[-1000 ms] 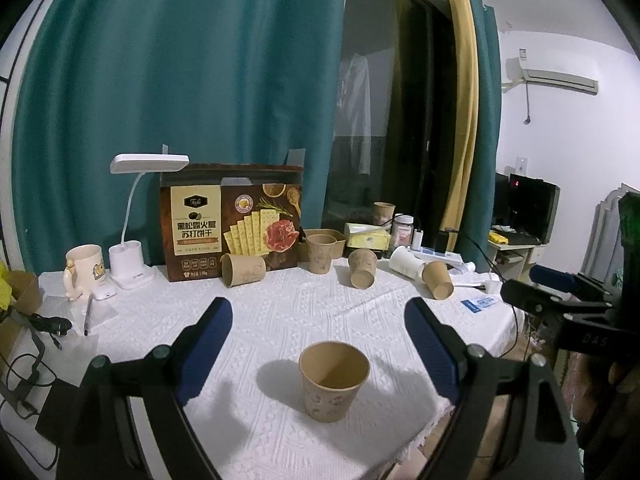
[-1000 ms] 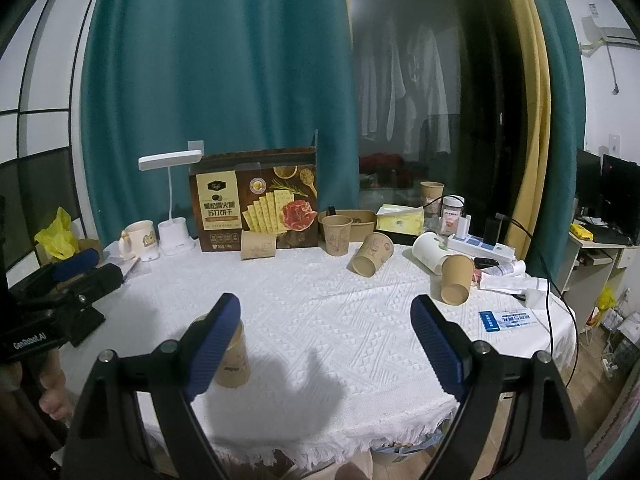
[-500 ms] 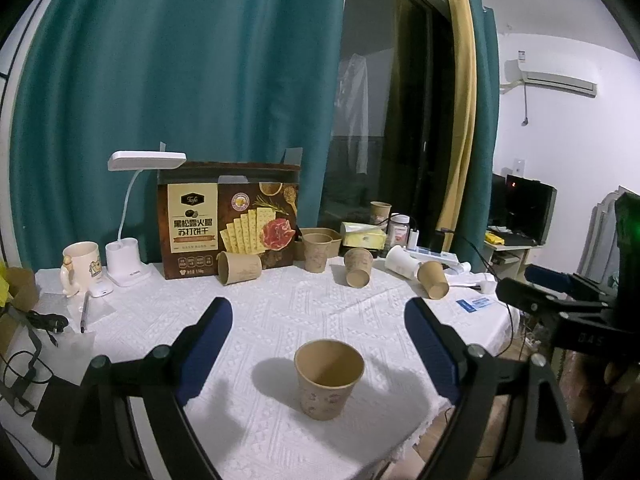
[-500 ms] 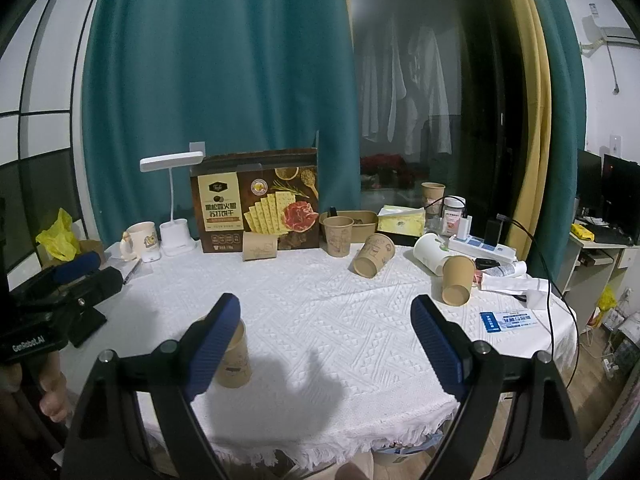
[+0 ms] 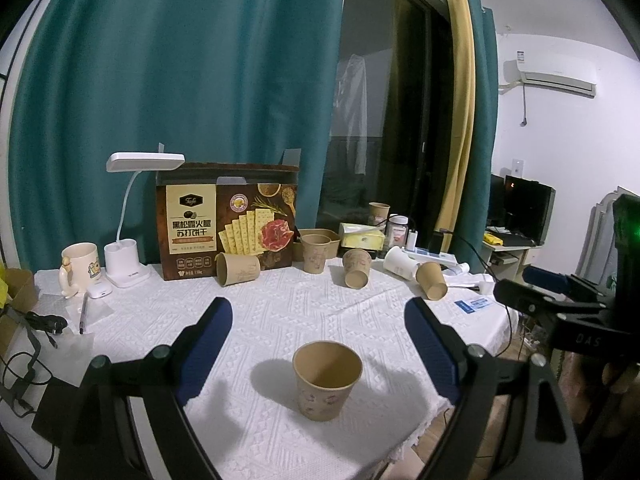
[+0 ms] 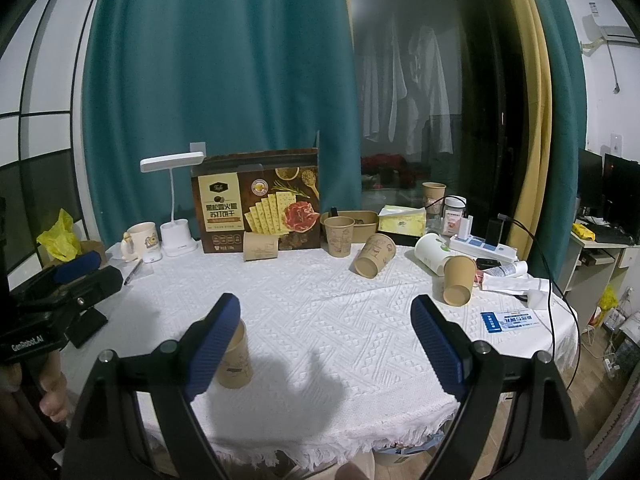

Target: Flip cup upright

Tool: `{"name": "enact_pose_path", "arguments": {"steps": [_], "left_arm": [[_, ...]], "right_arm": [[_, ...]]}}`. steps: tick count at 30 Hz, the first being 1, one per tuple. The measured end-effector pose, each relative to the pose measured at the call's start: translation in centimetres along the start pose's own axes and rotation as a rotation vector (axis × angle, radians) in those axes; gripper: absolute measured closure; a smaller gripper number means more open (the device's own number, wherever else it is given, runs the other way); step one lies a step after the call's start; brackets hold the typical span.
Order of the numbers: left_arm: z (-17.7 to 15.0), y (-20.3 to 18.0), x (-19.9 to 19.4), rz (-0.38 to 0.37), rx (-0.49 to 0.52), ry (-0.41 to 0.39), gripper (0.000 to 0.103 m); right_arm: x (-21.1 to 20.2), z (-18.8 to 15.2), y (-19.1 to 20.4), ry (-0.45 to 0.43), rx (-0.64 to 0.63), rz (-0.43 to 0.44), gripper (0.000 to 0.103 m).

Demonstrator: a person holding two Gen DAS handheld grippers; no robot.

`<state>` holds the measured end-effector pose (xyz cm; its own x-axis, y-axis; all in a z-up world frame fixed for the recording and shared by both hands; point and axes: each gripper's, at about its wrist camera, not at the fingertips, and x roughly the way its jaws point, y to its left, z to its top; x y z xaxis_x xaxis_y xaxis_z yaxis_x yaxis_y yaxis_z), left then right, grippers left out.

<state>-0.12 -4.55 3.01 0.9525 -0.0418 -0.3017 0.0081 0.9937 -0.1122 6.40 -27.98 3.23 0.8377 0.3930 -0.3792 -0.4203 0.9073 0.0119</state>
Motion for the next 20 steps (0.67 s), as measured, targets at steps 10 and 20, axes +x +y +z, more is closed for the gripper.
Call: {"name": "enact_pose_path", "arguments": {"steps": [10, 20], "left_arm": [[0.0, -0.37, 0.18, -0.005, -0.001, 0.004, 0.015], [-0.54, -0.38, 0.43, -0.015, -0.002, 0.011, 0.015]], "right_arm": [[0.0, 0.0, -0.03, 0.001, 0.0, 0.0, 0.017], [0.01, -0.01, -0.05, 0.002, -0.001, -0.002, 0.017]]}}
